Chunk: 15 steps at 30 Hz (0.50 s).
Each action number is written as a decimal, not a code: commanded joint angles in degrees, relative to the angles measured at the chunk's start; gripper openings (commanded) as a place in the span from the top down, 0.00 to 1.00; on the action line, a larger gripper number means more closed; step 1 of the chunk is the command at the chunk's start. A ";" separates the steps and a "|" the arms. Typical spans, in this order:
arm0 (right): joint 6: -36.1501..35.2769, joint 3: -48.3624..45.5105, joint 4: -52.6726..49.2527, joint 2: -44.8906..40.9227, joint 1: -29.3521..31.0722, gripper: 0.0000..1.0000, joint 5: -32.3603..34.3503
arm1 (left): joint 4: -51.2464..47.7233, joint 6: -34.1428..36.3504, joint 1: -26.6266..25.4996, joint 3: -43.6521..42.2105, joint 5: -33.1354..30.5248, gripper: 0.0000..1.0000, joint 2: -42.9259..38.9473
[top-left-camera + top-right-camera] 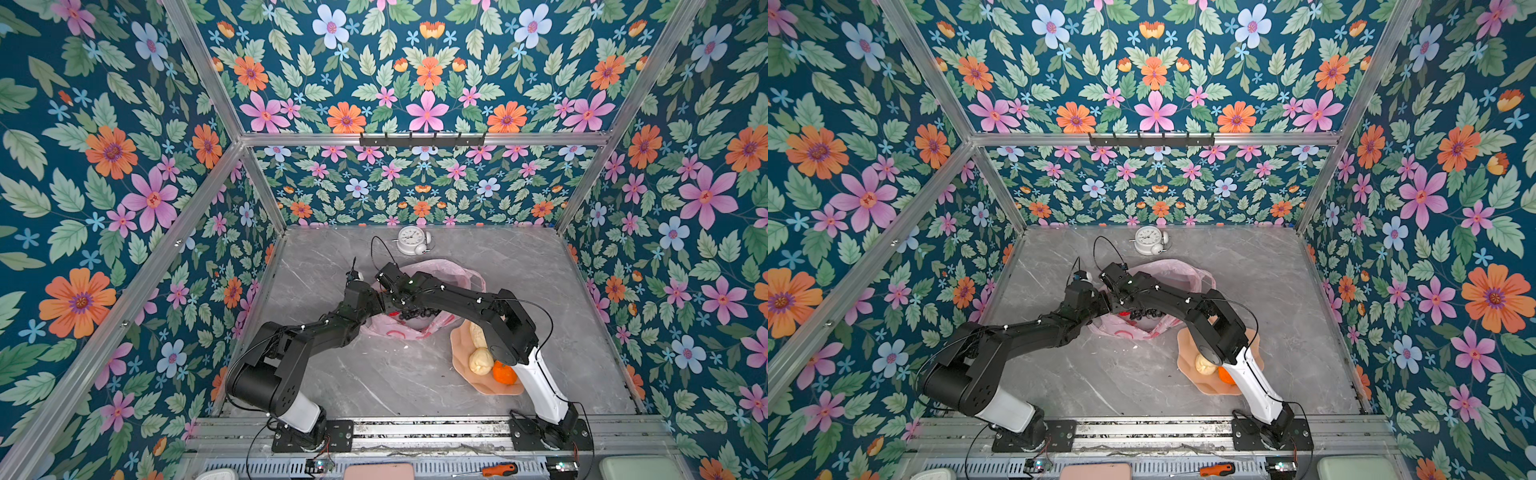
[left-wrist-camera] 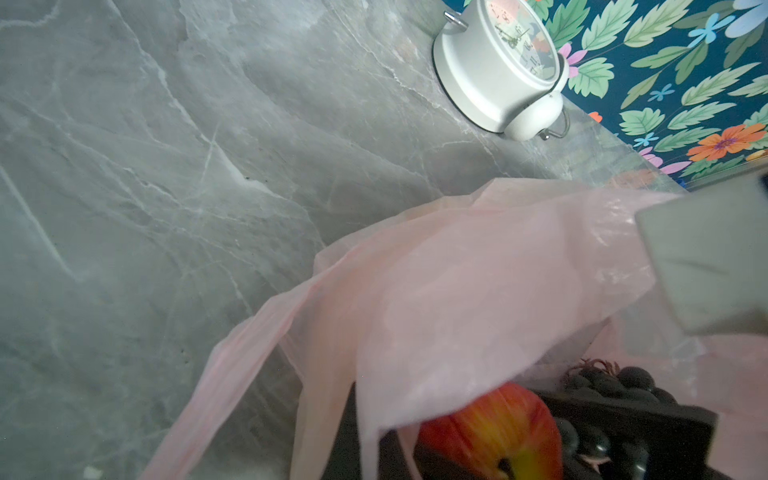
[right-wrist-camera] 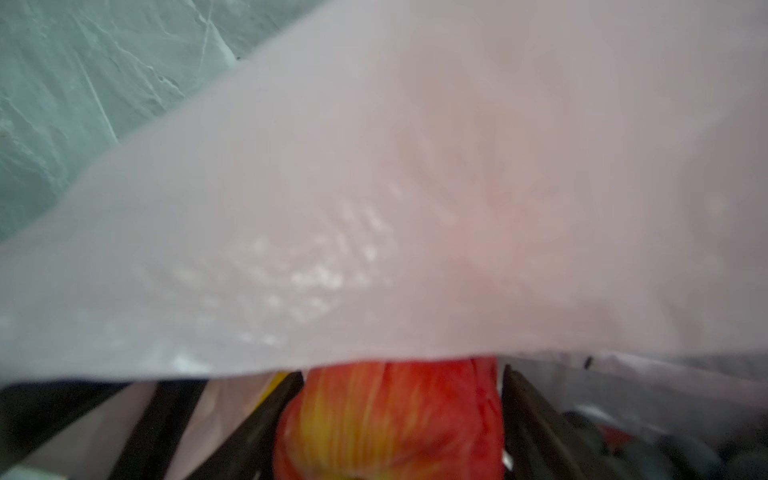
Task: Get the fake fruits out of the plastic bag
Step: 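Lower the right gripper into the bag and grasp the red apple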
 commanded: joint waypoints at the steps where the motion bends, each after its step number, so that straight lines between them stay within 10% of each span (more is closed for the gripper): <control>1: -0.95 0.78 -2.00 0.16 0.01 0.25 1.66 | 0.40 0.76 0.05 0.28 -0.40 0.96 -0.20; 15: -1.90 -0.32 -1.82 -2.36 -0.01 0.37 1.41 | -0.30 1.20 0.32 0.32 -1.18 0.95 -0.71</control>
